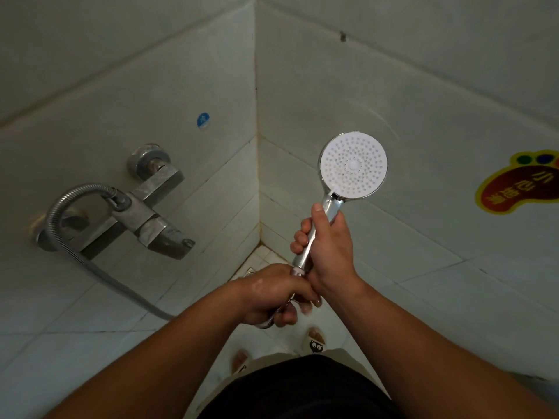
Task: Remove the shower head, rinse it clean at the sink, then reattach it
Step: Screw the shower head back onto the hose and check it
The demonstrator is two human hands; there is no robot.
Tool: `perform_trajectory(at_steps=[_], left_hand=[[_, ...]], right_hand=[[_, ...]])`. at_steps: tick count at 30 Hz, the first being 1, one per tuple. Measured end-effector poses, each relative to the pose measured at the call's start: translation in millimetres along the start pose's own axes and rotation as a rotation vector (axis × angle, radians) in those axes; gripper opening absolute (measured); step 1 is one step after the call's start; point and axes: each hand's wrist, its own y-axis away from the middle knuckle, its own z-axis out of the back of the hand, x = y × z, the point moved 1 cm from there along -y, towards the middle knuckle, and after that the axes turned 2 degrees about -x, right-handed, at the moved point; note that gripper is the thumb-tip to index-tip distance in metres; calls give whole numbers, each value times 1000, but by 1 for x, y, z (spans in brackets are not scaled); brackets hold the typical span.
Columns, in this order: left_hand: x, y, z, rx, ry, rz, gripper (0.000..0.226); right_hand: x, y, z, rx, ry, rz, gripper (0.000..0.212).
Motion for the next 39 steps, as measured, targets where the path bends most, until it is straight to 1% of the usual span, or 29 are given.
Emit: perform_trajectory(at_steps=[1,2,3,4,5,7,8,9,10,11,14,15,16,18,20,22,24,25,26,27,28,30,31,32,33,34,35,37,39], left_hand=[[-1,1,0,34,11,8,9],[0,2,-2,30,23,5,14],[1,1,-5,-22,23,-6,16],[2,0,-10,-125,-4,-22,15],[4,-2,-14,-276,-90,-42,16],[9,-8,-22,-611,-442,-125,22],[11,-9,-25,-726,-604,-180,23],[11,-7,-27,-768,-663,-242,23],[12,-7,-26,-732,-640,-273,24],[14,-8,-23,-642,-513,-281,24],[17,0,-12,-231,193,-167,16],[19,3,-7,-117,338,-147,19],[20,5,-1,-47,379,-144,25],[21,8,6,-6,313,-161,29],[17,12,5,-99,176,-189,22],[13,12,-1,-308,-79,-241,17],[11,8,-6,-577,-345,-300,27],[11,6,-8,-644,-383,-317,33],[11,3,-7,-642,-369,-313,36],[11,1,-6,-587,-326,-282,35],[11,-2,-4,-487,-260,-223,30],[10,-2,-4,-190,-52,-94,11],[10,-2,-4,-42,44,-44,6],[10,-2,-4,69,93,-8,6],[11,-2,-4,131,105,17,8],[12,-2,-5,139,93,35,10],[12,-3,-6,102,73,49,11],[14,-6,-12,-54,-23,70,13],[19,-14,-20,-252,-207,82,15]], right_hand=[[-1,0,0,6,8,4,11],[-3,0,1,4,27,15,12],[-4,-1,2,-12,64,36,12],[-6,-2,2,-36,117,63,13],[-7,-3,1,-63,168,90,13],[-10,-5,0,-108,222,122,12],[-11,-6,0,-121,223,122,12],[-10,-6,0,-125,212,114,12],[-10,-7,0,-122,194,104,11],[-8,-7,2,-114,174,90,11],[-6,-8,4,-64,101,26,10],[-6,-7,5,-54,81,4,11],[-6,-8,6,-52,66,-14,11],[-7,-8,7,-56,40,-35,10],[-8,-9,10,-61,46,-27,9],[-11,-9,12,-74,104,1,10],[-13,-9,12,-88,121,0,11],[-13,-8,12,-87,99,-12,11],[-12,-8,11,-75,67,-24,11],[-11,-7,10,-59,36,-35,11],[-10,-6,9,-41,13,-45,11],[-11,-4,7,-10,-6,-70,10],[-12,-3,7,7,-8,-85,10],[-14,-3,7,24,-8,-102,11],[-15,-3,8,34,-10,-124,13],[-17,-4,8,26,-7,-144,14],[-19,-5,10,2,19,-150,14],[-27,-11,16,-77,194,-101,13],[-35,-16,21,-147,383,-54,15]])
